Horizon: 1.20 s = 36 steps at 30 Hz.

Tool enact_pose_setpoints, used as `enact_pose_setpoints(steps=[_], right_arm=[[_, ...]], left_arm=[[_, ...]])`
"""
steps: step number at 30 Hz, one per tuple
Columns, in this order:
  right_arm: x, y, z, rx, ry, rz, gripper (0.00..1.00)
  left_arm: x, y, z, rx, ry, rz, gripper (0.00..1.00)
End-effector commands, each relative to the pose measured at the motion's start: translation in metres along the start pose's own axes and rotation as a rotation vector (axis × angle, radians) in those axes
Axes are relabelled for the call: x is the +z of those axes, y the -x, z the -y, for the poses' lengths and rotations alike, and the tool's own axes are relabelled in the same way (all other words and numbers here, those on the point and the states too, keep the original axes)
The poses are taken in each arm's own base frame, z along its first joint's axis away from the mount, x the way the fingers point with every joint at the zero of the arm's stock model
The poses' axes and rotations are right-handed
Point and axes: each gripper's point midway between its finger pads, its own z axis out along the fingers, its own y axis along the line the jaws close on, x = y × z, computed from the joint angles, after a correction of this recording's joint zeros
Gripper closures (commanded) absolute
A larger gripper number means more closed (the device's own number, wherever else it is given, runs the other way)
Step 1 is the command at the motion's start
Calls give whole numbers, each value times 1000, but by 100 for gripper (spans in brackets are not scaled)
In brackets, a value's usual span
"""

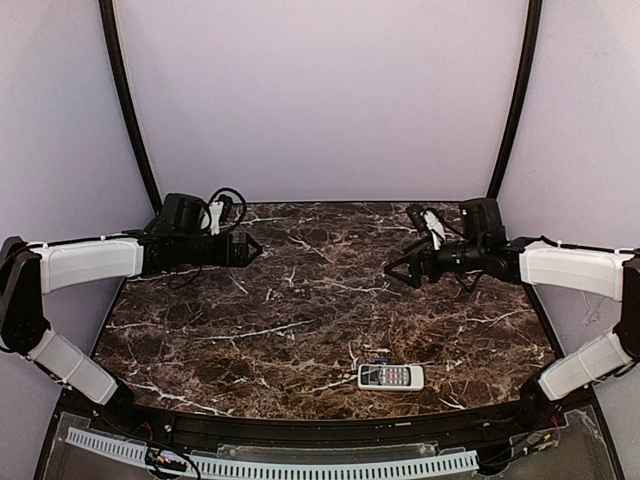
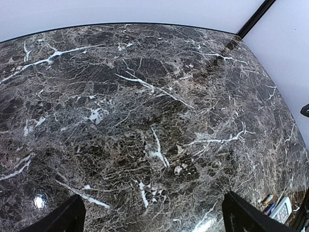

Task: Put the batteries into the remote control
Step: Pick up the remote control from the corner of the board.

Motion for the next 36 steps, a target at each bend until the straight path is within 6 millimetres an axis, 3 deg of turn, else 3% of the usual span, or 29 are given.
enact_pose_setpoints(steps=[1, 5, 13, 19, 30, 36], right_arm=[[1, -9, -13, -44, 14, -57, 1], [4, -26, -24, -57, -3, -167, 1], [11, -80, -57, -203, -48, -526, 1], [-6, -126, -57, -303, -115, -827, 1], [-21, -154, -114, -397, 19, -910, 7], [-21, -171, -122, -459, 34, -971, 10]], left_arm=[[-1, -5, 10, 44, -9, -2, 0], [-1, -14, 22, 90, -26, -23, 0], [2, -31, 30, 126, -48, -71, 0], [3, -32, 34, 147, -60, -76, 0], [6, -29, 40, 153, -81, -76, 0], [4, -25, 45, 148, -101, -69, 0]])
